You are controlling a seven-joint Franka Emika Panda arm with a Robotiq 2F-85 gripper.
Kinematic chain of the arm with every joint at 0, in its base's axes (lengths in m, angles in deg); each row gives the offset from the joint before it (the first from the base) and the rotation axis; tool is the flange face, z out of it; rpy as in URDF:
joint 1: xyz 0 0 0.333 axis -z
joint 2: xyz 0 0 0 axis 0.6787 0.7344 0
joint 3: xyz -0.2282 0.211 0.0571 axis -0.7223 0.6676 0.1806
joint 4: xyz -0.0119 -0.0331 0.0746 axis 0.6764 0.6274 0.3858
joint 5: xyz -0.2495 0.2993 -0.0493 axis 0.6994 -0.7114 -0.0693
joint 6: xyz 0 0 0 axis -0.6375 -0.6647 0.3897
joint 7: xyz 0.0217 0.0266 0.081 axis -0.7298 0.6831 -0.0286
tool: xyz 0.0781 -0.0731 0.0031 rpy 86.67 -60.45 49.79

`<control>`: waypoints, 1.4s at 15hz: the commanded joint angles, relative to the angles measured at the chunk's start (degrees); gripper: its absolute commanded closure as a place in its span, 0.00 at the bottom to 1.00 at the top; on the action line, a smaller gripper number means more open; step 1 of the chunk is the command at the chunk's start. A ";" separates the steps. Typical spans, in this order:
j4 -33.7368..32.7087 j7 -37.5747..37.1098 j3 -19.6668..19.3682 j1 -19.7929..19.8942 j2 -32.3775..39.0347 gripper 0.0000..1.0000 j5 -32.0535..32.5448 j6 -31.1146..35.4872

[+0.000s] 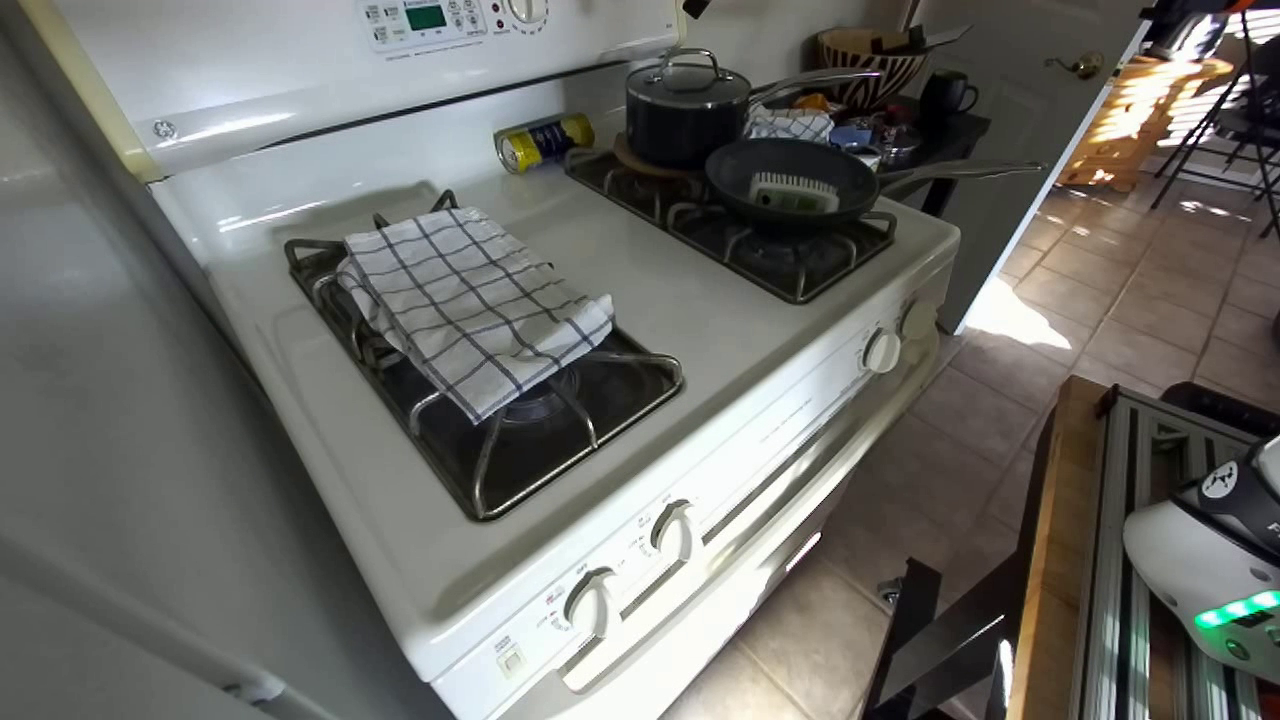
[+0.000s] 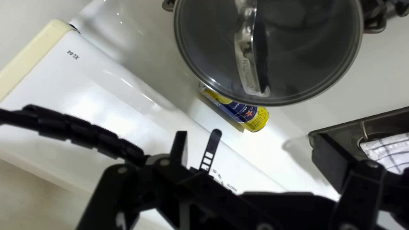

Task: Remove the glass lid from the pot and put it on the white towel

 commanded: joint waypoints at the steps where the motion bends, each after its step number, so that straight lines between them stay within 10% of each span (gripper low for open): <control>1: -3.04 9.52 1.03 1.17 2.43 0.00 -7.51 -2.55; 21: -14.71 11.46 6.37 11.83 11.22 0.00 -11.39 -18.74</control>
